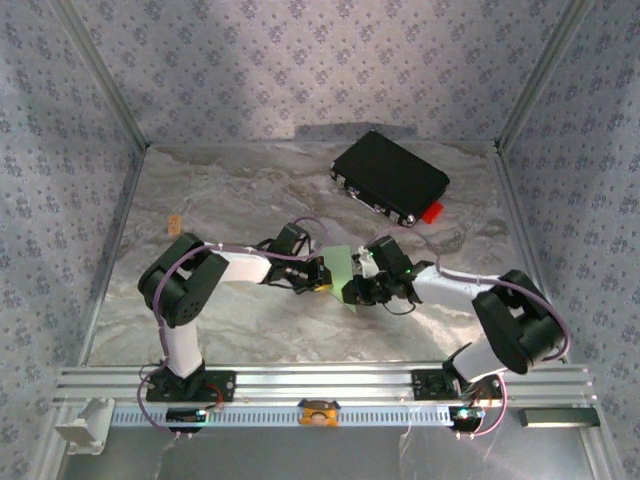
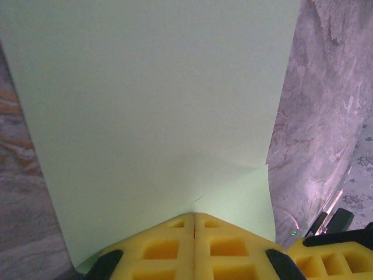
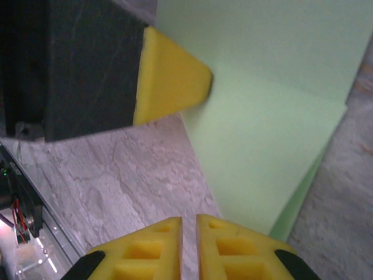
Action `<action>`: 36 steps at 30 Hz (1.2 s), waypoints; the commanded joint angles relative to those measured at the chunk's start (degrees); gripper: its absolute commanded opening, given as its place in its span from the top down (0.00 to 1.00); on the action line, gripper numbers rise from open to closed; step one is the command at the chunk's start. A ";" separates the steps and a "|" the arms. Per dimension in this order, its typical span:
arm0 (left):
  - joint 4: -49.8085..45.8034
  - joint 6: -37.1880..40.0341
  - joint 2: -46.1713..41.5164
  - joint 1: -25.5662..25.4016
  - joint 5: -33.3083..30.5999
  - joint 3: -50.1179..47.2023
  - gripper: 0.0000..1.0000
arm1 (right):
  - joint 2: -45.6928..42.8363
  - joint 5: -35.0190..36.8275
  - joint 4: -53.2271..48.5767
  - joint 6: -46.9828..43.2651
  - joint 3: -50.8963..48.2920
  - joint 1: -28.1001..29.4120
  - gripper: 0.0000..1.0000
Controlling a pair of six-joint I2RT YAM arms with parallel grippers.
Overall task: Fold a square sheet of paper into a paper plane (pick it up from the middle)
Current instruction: Third fold the triangle at the center of the table.
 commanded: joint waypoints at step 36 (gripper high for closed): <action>1.68 -2.10 1.57 -2.04 -3.78 -1.70 0.96 | 5.60 3.61 2.06 7.94 -3.83 -1.82 0.99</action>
